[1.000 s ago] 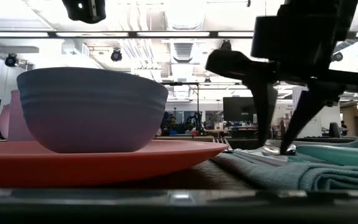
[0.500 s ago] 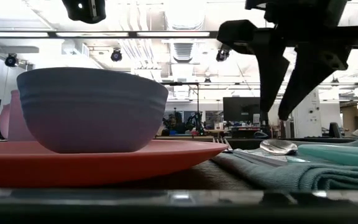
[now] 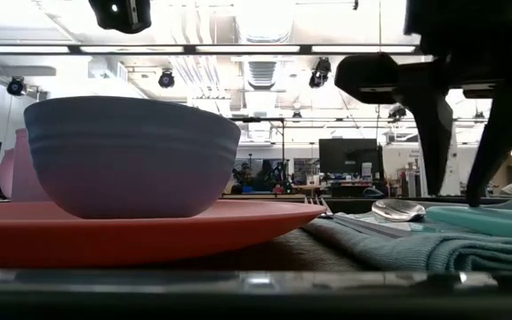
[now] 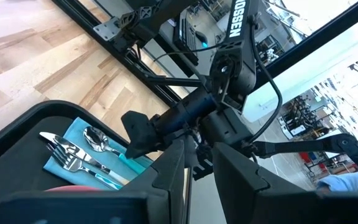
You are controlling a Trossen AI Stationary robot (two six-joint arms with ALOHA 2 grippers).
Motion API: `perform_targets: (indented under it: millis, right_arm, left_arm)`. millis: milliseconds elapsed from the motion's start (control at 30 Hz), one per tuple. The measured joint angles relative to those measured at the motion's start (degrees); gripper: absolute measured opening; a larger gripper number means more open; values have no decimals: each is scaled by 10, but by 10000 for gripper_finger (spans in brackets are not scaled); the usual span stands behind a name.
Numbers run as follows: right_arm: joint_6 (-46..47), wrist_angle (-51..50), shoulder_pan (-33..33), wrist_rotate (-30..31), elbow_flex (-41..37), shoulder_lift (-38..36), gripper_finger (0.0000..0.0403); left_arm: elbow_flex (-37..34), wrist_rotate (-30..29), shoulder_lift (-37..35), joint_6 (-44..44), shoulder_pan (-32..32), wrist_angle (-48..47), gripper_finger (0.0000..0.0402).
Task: Set up tray
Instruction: Adjust the green spoon, then return to Home Position
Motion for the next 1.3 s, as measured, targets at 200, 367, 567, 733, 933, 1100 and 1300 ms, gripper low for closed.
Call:
perform_targets:
  millis: [200, 367, 567, 733, 933, 1100, 1300]
  right_arm:
    - [-1, 14, 0, 0, 0, 0, 83]
    - [-7, 10, 0, -3, -3, 12, 89]
    - [-28, 15, 0, 4, -2, 25, 95]
    - [-29, 11, -3, 29, 8, 27, 96]
    - [-20, -9, -5, 35, 28, 27, 98]
    - [44, -81, -3, 34, 37, 21, 92]
    - [170, -144, 11, 32, 37, -10, 85]
  left_arm:
    - [0, 1, 0, 0, -2, 0, 66]
    - [0, 1, 0, 5, -3, 0, 66]
    - [-3, 1, 0, 6, -3, -1, 66]
    - [-4, 1, 0, 6, -3, -1, 66]
    - [-4, 1, 0, 6, -3, -1, 66]
    - [-4, 1, 0, 6, -3, -1, 66]
    - [-3, 1, 0, 6, -3, 0, 66]
